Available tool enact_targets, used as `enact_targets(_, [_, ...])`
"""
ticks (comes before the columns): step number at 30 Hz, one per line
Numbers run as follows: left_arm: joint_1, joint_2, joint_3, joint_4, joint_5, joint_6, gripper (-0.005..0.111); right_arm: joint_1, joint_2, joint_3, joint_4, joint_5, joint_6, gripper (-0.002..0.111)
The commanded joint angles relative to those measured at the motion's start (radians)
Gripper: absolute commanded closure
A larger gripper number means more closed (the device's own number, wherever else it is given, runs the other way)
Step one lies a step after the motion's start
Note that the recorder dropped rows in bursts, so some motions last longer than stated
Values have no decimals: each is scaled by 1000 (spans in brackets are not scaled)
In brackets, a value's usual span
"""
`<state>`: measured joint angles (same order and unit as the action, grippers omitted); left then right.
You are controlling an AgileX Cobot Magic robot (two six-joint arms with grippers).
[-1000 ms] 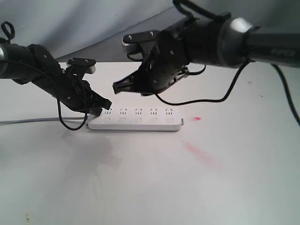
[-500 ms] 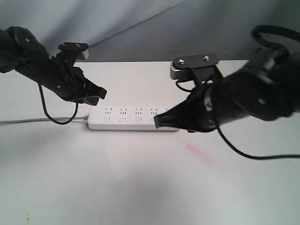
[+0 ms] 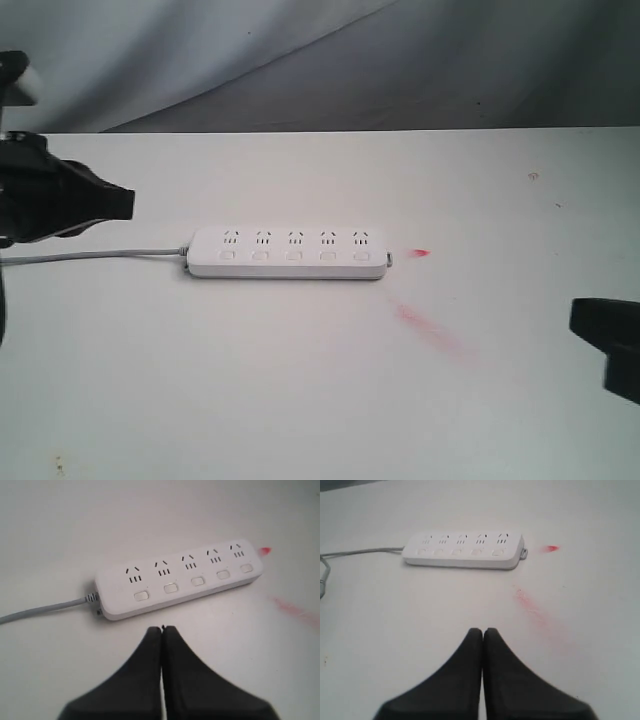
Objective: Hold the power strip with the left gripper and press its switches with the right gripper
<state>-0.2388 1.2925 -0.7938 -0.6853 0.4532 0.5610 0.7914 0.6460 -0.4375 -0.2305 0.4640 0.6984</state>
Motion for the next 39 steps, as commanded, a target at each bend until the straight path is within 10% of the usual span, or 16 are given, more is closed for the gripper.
enact_targets(1, [-6,-189,109,-43,-83,-9,107,-3,-180,56,-13,43,6,108])
enact_targets(20, [-6,-923,582,-91,-245,-11,107,-3,-537,238,-336,-32,209,108])
enact_targets(27, [-6,-1013,657,-121,-283,-11,107,-3,-537,408,-737,-113,515,108])
enact_targets(39, [-6,-1013,756,-121,-339,-8,107,-3,-537,418,-793,-101,567,108])
